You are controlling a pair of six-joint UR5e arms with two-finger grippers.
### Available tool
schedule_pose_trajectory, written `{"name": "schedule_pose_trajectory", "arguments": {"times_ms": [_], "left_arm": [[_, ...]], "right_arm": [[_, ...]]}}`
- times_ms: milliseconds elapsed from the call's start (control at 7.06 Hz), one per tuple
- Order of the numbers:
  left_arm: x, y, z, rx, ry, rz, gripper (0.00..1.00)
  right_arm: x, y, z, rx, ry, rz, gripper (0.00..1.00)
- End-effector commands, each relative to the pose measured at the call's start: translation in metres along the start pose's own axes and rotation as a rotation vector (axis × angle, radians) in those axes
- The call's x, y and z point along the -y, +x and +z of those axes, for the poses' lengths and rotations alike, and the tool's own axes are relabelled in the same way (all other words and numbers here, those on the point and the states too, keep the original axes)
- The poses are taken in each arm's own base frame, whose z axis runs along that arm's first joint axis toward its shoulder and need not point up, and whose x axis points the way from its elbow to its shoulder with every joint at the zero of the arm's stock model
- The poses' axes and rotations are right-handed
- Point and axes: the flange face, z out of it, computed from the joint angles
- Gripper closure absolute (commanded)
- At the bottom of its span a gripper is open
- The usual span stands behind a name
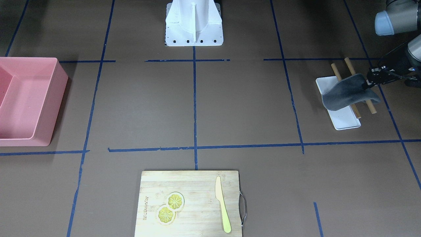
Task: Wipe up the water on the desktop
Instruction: 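Grasp the grey cloth on the white tray rack with the left gripper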
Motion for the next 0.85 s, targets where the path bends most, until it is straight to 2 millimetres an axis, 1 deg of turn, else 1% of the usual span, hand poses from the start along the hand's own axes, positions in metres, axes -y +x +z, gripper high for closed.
{"name": "schedule_pose_trajectory", "arguments": {"times_ms": [0, 142, 283, 425, 566, 708], "left_arm": [[0.005, -0.003, -0.037, -0.025, 0.061, -0.014, 1.0], [0.008, -0.014, -0.068, -0.085, 0.087, -0.046, 1.0], [0.009, -0.022, -0.095, -0.117, 0.123, -0.066, 1.0], [0.007, -0.026, -0.114, -0.16, 0.134, -0.078, 1.0], [0.008, -0.03, -0.134, -0.204, 0.147, -0.097, 1.0], [0.009, -0.027, -0.14, -0.236, 0.131, -0.113, 1.0]], "right_arm": [[0.004, -0.006, -0.005, 0.001, 0.012, -0.014, 0.0], [0.002, -0.005, -0.005, 0.001, 0.01, -0.011, 0.0], [0.004, -0.006, -0.006, 0.001, 0.012, -0.013, 0.0], [0.017, -0.017, -0.015, 0.001, 0.034, -0.036, 0.0], [0.032, -0.042, -0.038, -0.003, 0.084, -0.089, 0.0], [0.033, -0.043, -0.04, 0.003, 0.085, -0.069, 0.0]]}}
